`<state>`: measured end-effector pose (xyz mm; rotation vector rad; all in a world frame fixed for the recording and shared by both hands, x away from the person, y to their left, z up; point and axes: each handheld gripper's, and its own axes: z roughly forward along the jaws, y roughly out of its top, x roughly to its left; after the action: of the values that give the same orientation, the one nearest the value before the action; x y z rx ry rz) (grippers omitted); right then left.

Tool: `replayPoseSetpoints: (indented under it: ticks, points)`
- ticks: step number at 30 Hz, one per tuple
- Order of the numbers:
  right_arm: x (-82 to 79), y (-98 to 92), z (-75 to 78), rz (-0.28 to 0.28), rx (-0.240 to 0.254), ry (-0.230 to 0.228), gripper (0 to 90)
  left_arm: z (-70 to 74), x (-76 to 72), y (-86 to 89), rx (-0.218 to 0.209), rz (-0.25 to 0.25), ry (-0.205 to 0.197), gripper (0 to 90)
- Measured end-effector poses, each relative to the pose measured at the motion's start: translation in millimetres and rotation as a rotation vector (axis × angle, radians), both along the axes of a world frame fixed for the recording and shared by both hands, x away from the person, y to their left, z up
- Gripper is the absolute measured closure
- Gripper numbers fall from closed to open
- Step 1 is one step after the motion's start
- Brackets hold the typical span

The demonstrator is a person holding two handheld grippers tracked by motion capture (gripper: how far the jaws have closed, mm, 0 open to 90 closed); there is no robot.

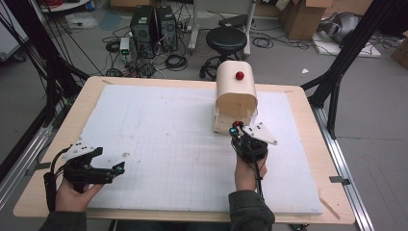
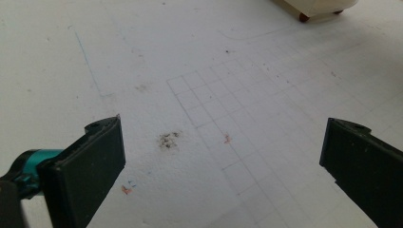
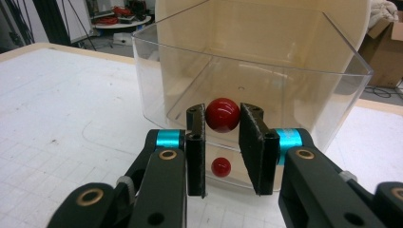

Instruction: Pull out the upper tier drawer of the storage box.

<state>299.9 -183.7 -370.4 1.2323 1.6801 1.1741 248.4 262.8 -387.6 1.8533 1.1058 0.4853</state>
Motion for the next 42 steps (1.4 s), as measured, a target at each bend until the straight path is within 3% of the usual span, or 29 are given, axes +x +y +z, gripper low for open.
replayPoseSetpoints:
  ticks: [13,42]
  points:
    - [-11.1,-1.7,-1.0,0.011,0.025,-0.005,72.6,0.5,-0.2,-0.8,-0.001,-0.001,-0.002,1.8]
    - [-26.8,-1.9,-3.5,0.018,0.009,-0.011,72.6,1.5,-0.6,-0.7,0.003,-0.003,-0.006,1.7]
